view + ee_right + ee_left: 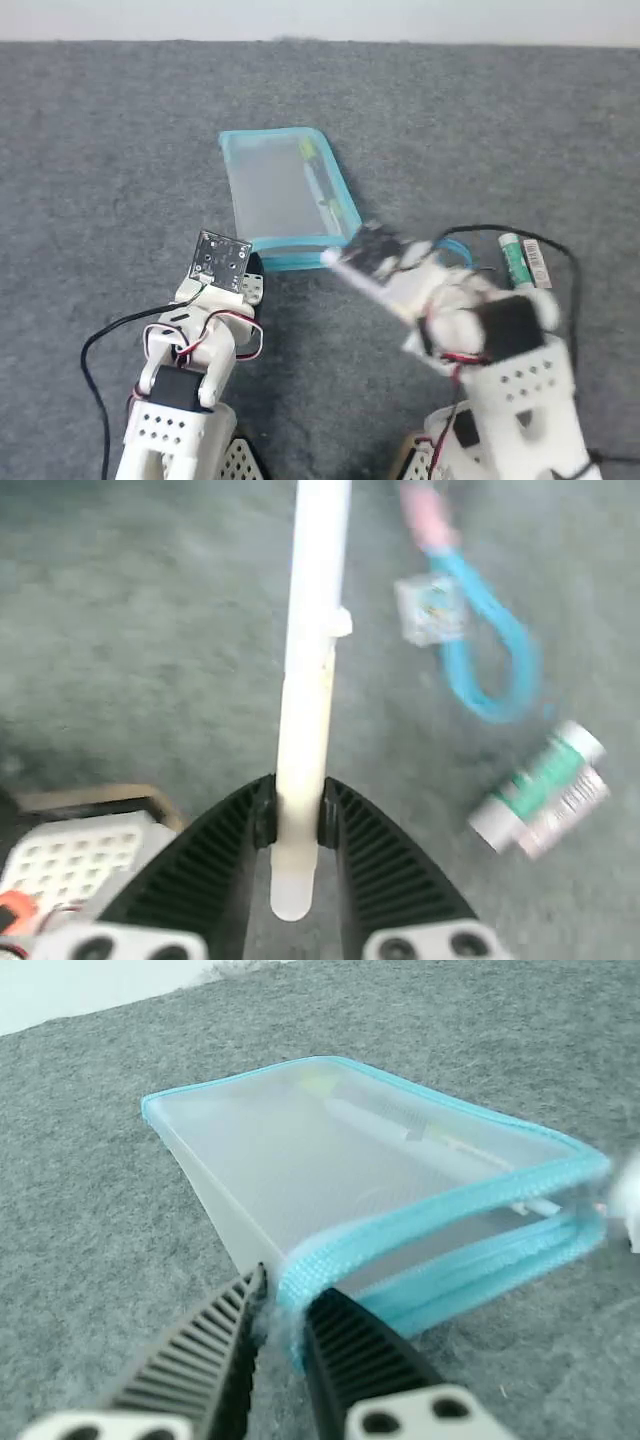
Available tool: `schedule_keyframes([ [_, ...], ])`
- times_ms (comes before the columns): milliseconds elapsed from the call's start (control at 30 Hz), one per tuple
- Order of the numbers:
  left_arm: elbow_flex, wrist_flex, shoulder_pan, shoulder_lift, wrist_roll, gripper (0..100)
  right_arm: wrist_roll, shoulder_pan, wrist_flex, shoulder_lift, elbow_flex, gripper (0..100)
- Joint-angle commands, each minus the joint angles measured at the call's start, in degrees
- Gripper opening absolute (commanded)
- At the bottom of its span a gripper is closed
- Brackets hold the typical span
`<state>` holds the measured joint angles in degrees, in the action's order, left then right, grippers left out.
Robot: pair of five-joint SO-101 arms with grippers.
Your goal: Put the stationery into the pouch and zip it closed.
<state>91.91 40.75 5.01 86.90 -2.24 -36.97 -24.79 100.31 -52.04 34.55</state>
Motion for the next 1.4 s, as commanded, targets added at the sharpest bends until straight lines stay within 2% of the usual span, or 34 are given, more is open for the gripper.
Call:
schedule_keyframes([
  [0, -0.84, -1.05, -0.35, -0.18, 0.53, 1, 5.54, -7.96, -0.57, 5.32, -0.62, 0.6],
  [200, -0.57, -1.23, -0.35, -0.18, 0.53, 1, 11.78, -8.22, -6.11, 17.89, -6.15, 0.6],
  [367, -0.57, -1.23, -0.35, -0.18, 0.53, 1, 18.46, -8.22, -6.29, 28.18, -16.35, 0.6],
  [667, -0.66, -1.23, 0.09, -0.18, 0.53, 1, 23.91, -8.22, -6.37, 45.05, -32.09, 0.6],
  [967, -0.57, -2.46, 0.18, -0.26, 0.53, 1, 38.15, -8.22, -5.76, 62.81, -55.65, 0.6],
  [1067, -0.57, -2.73, 0.18, -0.26, 0.53, 1, 40.35, -8.31, -3.03, 67.82, -63.03, 1.1],
  [1133, -0.57, -2.81, 0.18, -0.26, 0.53, 1, 39.82, -8.57, -0.13, 70.29, -67.16, 3.9],
  [1300, -0.57, -2.81, 0.18, -0.26, 0.53, 1, 39.3, -8.66, 1.89, 71.25, -71.56, 20.0],
  [1367, -0.57, -2.81, 0.18, -0.26, 0.53, 1, 37.71, -8.66, 1.98, 69.76, -71.56, 20.1],
])
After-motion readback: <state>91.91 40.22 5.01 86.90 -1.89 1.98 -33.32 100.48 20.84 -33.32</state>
